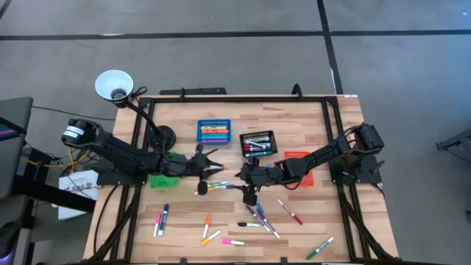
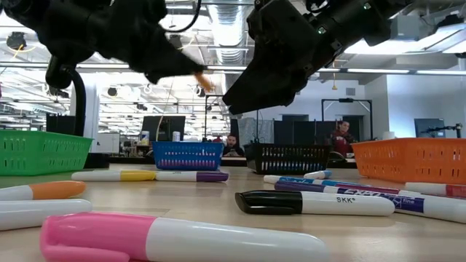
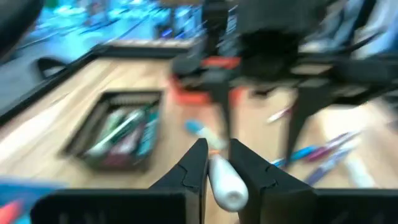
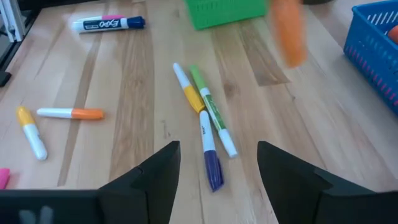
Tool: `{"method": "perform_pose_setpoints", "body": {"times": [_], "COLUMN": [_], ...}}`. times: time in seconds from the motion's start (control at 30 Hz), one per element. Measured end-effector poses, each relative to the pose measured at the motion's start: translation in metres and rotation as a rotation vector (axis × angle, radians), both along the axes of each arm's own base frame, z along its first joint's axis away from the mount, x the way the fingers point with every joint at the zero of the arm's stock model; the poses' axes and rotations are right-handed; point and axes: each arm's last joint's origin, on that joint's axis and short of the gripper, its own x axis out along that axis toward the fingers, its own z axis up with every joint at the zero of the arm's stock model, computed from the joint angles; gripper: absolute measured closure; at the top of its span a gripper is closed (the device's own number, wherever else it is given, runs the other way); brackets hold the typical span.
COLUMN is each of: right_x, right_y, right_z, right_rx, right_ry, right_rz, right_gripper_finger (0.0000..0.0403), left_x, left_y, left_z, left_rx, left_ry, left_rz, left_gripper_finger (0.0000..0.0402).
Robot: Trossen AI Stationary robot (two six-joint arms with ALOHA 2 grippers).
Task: Pick & Place Markers
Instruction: Put the right orange highlighter pen into the green basket
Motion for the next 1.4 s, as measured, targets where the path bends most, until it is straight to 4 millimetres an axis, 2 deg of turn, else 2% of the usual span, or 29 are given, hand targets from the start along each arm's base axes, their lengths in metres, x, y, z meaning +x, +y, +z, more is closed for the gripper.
{"method": "perform_pose_setpoints", "body": {"times": [0.17, 0.3, 0.4, 0.57, 0.7, 0.87, 1.1, 1.4], "right_x": [-0.001, -0.002, -0.002, -0.002, -0.002, -0.002, 0.000, 0.010], "right_y": [0.004, 0.006, 0.006, 0.006, 0.006, 0.006, 0.006, 0.004], "right_z": [0.000, 0.000, 0.000, 0.000, 0.000, 0.000, -0.003, -0.035], "right_rx": [-0.001, -0.001, -0.001, -0.001, 0.033, 0.039, 0.043, 0.044], "right_ry": [0.003, 0.003, 0.004, 0.005, 0.004, 0.004, -0.001, 0.039], "right_rz": [0.012, 0.017, 0.018, 0.017, -0.008, -0.012, -0.010, 0.036], "right_gripper_finger": [0.0208, 0.0213, 0.0217, 0.0223, 0.0227, 0.0230, 0.0228, 0.0222], "left_x": [-0.027, -0.059, -0.088, -0.132, -0.154, -0.164, -0.152, -0.139], "left_y": [0.011, 0.018, 0.024, 0.034, 0.038, 0.037, 0.032, 0.028], "left_z": [0.010, 0.030, 0.037, 0.036, 0.028, 0.016, -0.007, -0.035], "left_rx": [-0.013, -0.113, -0.188, -0.321, -0.453, -0.543, -0.533, -0.461], "left_ry": [0.124, 0.135, 0.169, 0.267, 0.399, 0.602, 0.728, 0.897], "left_rz": [0.188, 0.229, 0.258, 0.334, 0.352, 0.376, 0.385, 0.484], "left_gripper_finger": [0.0348, 0.0347, 0.0354, 0.0350, 0.0347, 0.0352, 0.0336, 0.0300]}}
